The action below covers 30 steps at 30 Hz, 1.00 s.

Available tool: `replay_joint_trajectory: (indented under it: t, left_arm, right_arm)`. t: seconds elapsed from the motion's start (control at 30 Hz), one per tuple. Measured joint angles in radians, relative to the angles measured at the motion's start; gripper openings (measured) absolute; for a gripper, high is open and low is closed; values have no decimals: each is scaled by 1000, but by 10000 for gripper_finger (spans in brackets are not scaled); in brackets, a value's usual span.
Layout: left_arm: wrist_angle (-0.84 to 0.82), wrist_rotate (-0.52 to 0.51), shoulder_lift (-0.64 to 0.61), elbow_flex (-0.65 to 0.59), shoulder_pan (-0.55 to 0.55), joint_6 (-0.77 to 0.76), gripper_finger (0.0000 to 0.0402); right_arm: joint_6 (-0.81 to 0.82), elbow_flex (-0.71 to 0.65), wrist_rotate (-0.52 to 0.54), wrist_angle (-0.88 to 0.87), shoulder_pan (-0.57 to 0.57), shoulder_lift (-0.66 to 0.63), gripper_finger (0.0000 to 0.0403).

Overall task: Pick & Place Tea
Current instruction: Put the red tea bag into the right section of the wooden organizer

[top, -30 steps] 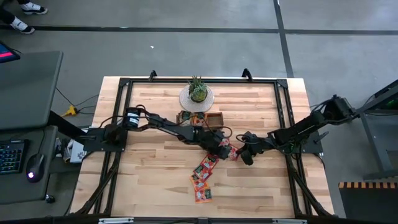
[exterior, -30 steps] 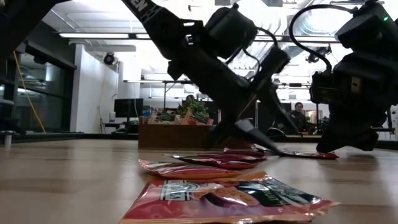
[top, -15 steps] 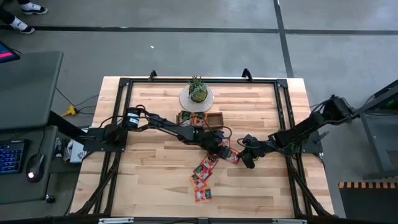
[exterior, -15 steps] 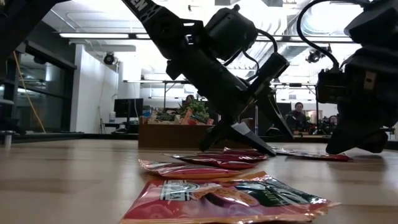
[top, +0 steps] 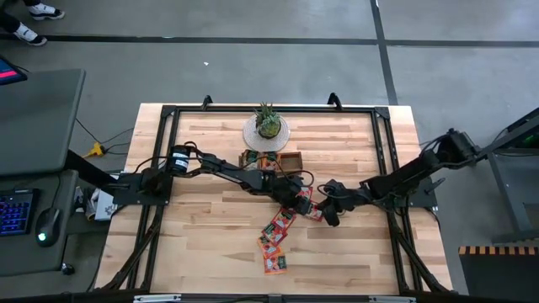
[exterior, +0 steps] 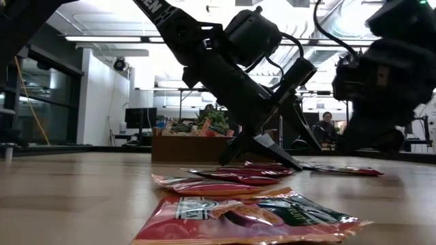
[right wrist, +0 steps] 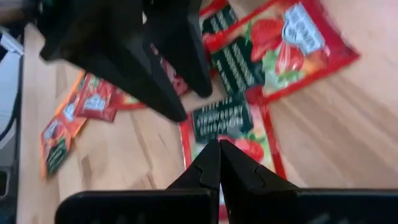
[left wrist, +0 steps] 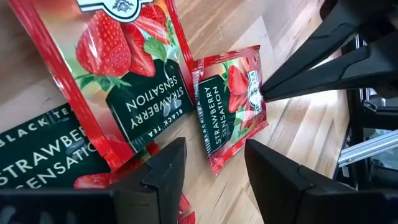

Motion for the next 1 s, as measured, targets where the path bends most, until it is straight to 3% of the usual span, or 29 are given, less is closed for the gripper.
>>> replay_joint_trajectory:
  t: [0.33,0.8,1.0]
  left_arm:
    - [1,22,0,0,1,0,168]
    - [3,48,1,-1,0,15,168]
    - [3,49,1,-1,0,16,168]
  right_arm:
    - [41,73,-18,-112,-9,70,0]
    - [75,77,1,-87,5,67,0]
    - [89,153,-21,-185,22,66,0]
